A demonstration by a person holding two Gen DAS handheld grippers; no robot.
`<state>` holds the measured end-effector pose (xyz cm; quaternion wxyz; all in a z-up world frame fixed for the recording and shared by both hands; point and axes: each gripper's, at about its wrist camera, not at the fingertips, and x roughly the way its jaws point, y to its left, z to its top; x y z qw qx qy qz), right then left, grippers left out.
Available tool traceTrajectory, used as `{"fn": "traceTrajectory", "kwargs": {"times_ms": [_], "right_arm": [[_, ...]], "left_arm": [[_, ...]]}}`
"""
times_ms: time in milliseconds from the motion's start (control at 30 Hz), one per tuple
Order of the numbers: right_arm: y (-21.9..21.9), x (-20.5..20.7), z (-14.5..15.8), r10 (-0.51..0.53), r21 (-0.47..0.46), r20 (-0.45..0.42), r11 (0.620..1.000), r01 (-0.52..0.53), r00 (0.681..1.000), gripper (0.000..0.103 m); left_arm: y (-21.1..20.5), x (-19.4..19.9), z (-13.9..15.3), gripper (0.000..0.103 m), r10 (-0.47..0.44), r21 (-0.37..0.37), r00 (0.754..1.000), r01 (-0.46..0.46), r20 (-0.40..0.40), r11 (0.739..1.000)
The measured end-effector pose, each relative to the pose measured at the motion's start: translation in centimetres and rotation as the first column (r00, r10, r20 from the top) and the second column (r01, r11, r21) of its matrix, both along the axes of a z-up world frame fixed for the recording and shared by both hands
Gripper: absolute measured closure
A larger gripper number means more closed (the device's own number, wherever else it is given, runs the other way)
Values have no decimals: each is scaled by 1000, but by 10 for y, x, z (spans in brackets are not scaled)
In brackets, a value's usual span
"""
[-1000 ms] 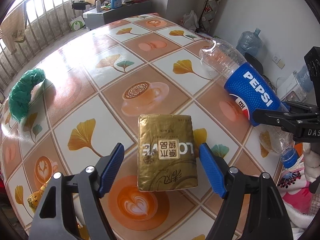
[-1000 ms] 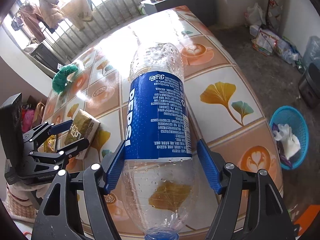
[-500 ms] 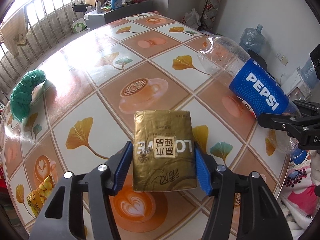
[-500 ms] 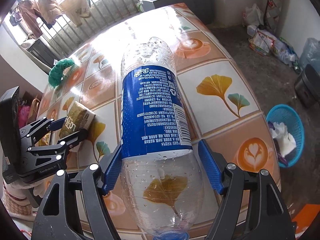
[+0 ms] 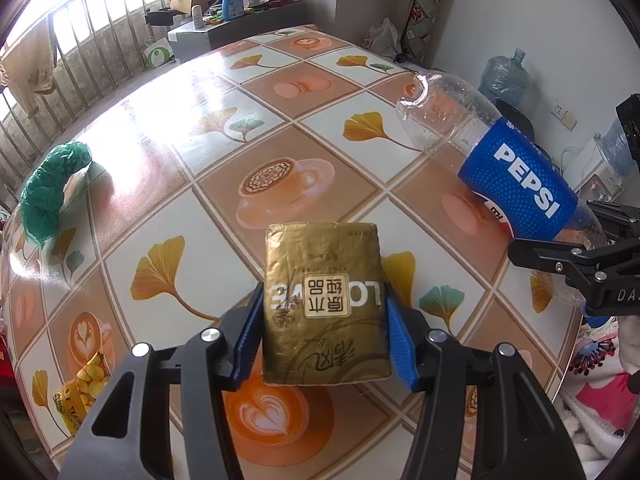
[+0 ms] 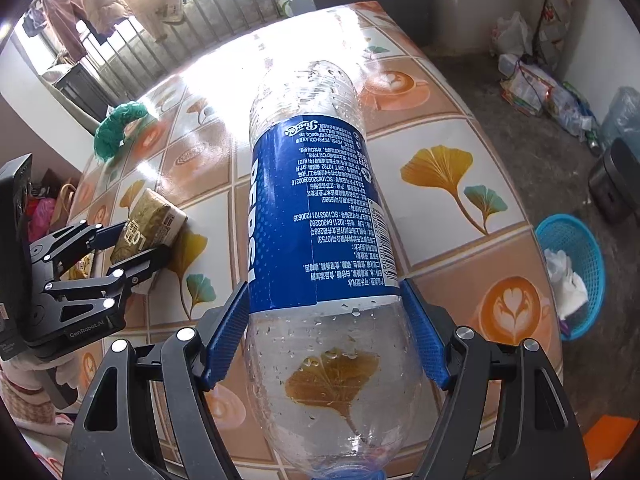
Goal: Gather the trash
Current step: 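Lift the gold box and Pepsi bottle off the table and hold them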
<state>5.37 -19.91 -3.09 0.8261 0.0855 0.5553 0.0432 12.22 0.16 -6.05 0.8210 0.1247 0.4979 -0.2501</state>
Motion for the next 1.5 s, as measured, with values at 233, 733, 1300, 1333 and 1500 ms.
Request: {"fn": "traceTrajectory", "kwargs": {"times_ms": [233, 733, 1300, 1333, 1500], "right_arm": [[-1, -2, 1, -13, 5, 7, 1000, 13, 1000, 39], [-5, -3, 4, -20, 30, 33, 999, 19, 999, 40], [-10, -6, 9, -40, 63, 72, 997, 36, 997, 40], [-12, -6, 9, -44, 65, 74, 997, 39, 996, 40], [-12, -6, 11, -67, 73, 83, 995, 61, 994, 40]], "left_arm": [[1, 0, 1, 50, 4, -6, 1000, -4, -1, 1000], [5, -1, 4, 51, 17, -6, 1000, -17, 14, 1000], [7, -5, 12, 51, 20, -22, 999, -19, 40, 1000], [8, -5, 12, 51, 20, -31, 999, -19, 43, 999], [14, -5, 16, 51, 29, -69, 998, -25, 48, 997]]}}
